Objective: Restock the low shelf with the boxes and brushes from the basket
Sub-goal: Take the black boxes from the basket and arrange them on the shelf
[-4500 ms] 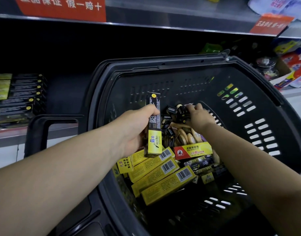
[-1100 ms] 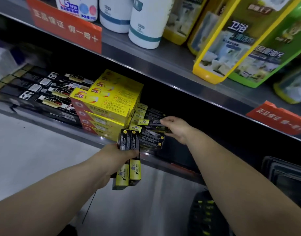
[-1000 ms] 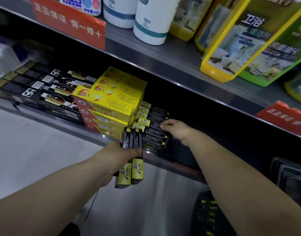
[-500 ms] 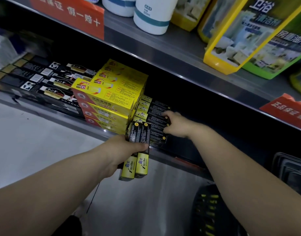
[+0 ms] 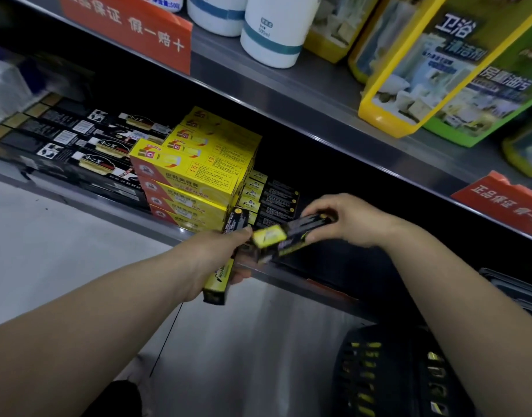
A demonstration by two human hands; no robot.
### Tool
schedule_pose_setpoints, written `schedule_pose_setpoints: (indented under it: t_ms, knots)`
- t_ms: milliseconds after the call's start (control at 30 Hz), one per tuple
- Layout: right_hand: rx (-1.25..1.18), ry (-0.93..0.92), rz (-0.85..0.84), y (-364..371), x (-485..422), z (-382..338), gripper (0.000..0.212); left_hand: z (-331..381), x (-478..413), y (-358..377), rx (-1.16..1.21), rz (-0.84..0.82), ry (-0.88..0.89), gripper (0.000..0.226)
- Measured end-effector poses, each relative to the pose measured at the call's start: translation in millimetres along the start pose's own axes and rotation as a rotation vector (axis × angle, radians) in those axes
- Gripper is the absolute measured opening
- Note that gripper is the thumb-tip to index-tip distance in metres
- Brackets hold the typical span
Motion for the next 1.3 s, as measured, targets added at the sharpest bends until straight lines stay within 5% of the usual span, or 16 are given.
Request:
schedule_pose_setpoints:
  t_ms: [167, 433, 667, 767, 867, 1033, 1167, 1300]
  knots:
    - [0.138, 0.284, 0.361, -1, -43, 38, 0.046, -2, -1, -3, -0.047, 0.079, -0.010, 0.033]
    - [0.193, 0.265, 0.050, 59, -93, 48, 0.045, 0, -6, 4, -0.153, 0.043, -0.001, 0.051]
    - [0.230, 0.245, 0.016, 51, -77, 40, 0.064, -1, -14, 4, -0.190, 0.094, 0.118, 0.026]
    - [0.017, 0.065, -0.129, 34, -57, 10, 0.089, 0, -12, 4, -0.157, 0.076, 0.196, 0.025]
    - [-0.151, -0.174, -0.226, 24, -33, -26, 0.075, 0, -14, 7, -0.244, 0.083, 0.307, 0.055]
    - [-0.108, -0.191, -0.073, 12, -17, -30, 0.033, 4, -12, 10, -0.421, 0.105, 0.503, 0.043]
    - [-0.135, -0.016, 0.165, -9, -17, 11, 0.024, 5, -14, 7, -0.497, 0.170, 0.530, 0.069]
    - [-0.064, 0.192, 0.352, -6, -43, 41, 0.031, 0, -17, 9, -0.474, 0.099, 0.476, 0.050]
Point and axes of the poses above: each hand's wrist, its own x-axis away from the middle knuckle, its own y-axis out of the palm, z = x × y, the point moved 1 cm from there along -x, towards the middle knuckle, and after that the axes turned 3 degrees about z, right-handed, at the moved point
